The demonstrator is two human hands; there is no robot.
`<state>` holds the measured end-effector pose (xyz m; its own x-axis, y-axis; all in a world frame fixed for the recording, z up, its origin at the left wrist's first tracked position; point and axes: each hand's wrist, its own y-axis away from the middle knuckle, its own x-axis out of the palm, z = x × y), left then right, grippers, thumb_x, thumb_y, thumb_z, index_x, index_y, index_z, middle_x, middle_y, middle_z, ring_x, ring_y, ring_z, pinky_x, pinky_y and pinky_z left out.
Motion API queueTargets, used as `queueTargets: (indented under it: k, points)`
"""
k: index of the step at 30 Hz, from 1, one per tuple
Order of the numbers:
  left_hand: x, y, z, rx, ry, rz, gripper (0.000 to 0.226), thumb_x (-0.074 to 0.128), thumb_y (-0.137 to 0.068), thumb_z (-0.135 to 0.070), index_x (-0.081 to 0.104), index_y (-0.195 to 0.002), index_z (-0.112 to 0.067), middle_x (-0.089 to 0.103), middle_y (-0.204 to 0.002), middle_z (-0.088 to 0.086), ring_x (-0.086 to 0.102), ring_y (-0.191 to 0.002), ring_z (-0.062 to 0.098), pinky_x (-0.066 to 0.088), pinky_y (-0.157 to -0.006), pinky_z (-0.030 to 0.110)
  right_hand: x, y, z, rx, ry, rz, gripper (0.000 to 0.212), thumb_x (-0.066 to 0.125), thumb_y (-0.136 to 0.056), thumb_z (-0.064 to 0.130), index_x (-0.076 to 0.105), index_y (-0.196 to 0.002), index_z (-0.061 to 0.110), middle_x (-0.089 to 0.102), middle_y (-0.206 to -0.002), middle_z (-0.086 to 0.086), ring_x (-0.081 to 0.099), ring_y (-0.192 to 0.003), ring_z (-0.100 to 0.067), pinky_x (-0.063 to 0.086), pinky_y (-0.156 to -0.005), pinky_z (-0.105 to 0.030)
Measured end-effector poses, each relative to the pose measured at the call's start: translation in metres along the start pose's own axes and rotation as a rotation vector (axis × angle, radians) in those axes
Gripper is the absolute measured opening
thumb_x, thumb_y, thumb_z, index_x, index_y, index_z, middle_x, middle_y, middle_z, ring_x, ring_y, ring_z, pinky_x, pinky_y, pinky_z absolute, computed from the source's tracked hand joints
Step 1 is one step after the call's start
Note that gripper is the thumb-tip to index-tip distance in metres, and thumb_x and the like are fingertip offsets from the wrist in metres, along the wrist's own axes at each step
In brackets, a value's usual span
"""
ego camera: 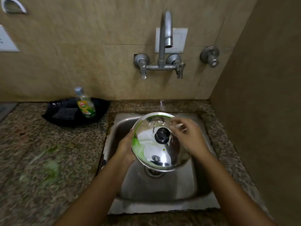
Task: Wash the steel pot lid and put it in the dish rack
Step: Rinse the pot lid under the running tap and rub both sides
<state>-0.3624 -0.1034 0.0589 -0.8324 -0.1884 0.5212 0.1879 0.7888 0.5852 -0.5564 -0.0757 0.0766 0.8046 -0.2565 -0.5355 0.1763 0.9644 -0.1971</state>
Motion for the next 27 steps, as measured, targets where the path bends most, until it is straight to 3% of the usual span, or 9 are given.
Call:
queueTargets:
  k: [3,6,10,14,17,20,24,27]
  points:
    - [0.016,-0.001,-0.002,0.020,0.037,-0.011,0.043,0.040,-0.099,-0.033,0.053,-0.129,-0.006,0.061,-0.117,0.016,0.059,-0.088,0.026,0.048,-0.073,0.038,-0.027,-0.028,-0.020,0.236,-0.319,-0.155,0.017,0.058,-0.091,0.011,0.069,-0.104,0.012,0.070,-0.089,0.003,0.062,-0.066,0.006,0.049,-0.060,-0.010]
    - [0.026,-0.005,-0.007,0.005,0.030,0.005,0.046,0.039,-0.099,-0.035,0.050,-0.133,-0.006,0.062,-0.112,0.016,0.058,-0.093,0.029,0.044,-0.087,0.042,-0.040,-0.060,-0.037,0.414,-0.482,-0.231,0.017,0.053,-0.094,0.009,0.066,-0.105,0.006,0.068,-0.087,-0.004,0.063,-0.071,-0.008,0.051,-0.065,-0.019]
    - [0.030,-0.015,-0.020,0.003,0.023,0.004,0.050,0.034,-0.100,-0.039,0.049,-0.132,-0.004,0.049,-0.139,0.021,0.046,-0.125,0.035,0.037,-0.095,0.045,-0.041,-0.112,-0.027,0.370,-0.497,-0.219,0.014,0.053,-0.095,0.014,0.065,-0.102,0.010,0.066,-0.090,-0.002,0.062,-0.081,-0.014,0.051,-0.071,-0.020]
    - [0.035,-0.024,-0.034,0.028,0.065,0.033,0.049,0.032,-0.100,-0.041,0.052,-0.126,-0.005,0.048,-0.139,0.022,0.049,-0.119,0.034,0.039,-0.086,0.044,-0.036,-0.162,0.008,0.229,-0.401,-0.231,0.031,0.058,-0.093,0.022,0.059,-0.118,0.004,0.062,-0.107,-0.005,0.060,-0.105,-0.024,0.047,-0.094,-0.036]
    - [0.039,-0.026,-0.040,0.075,0.051,0.018,0.043,0.034,-0.100,-0.039,0.061,-0.093,-0.007,0.055,-0.131,0.022,0.059,-0.099,0.030,0.042,-0.084,0.045,-0.026,-0.179,0.027,0.153,-0.312,-0.211,0.027,0.058,-0.092,0.028,0.065,-0.108,0.007,0.066,-0.094,-0.005,0.062,-0.091,-0.022,0.046,-0.077,-0.033]
    - [0.039,-0.025,-0.043,0.087,0.061,0.004,0.043,0.034,-0.100,-0.038,0.060,-0.085,-0.008,0.057,-0.126,0.023,0.059,-0.081,0.023,0.044,-0.075,0.043,-0.017,-0.188,0.033,0.138,-0.245,-0.271,0.028,0.057,-0.092,0.038,0.066,-0.094,0.011,0.063,-0.081,-0.004,0.057,-0.076,-0.019,0.039,-0.067,-0.028]
    - [0.032,-0.025,-0.046,0.082,0.067,0.048,0.045,0.032,-0.100,-0.041,0.060,-0.106,-0.007,0.052,-0.135,0.023,0.058,-0.095,0.031,0.042,-0.086,0.043,-0.009,-0.190,0.034,0.149,-0.153,-0.321,0.035,0.050,-0.095,0.043,0.062,-0.083,0.012,0.059,-0.072,-0.005,0.054,-0.069,-0.020,0.034,-0.056,-0.028]
    - [0.030,-0.026,-0.048,0.071,0.066,0.022,0.043,0.031,-0.100,-0.042,0.058,-0.099,-0.008,0.053,-0.133,0.023,0.055,-0.105,0.034,0.041,-0.087,0.044,-0.007,-0.190,0.034,0.159,-0.202,-0.366,0.036,0.048,-0.096,0.042,0.060,-0.080,0.012,0.056,-0.065,0.001,0.052,-0.067,-0.017,0.034,-0.056,-0.028]
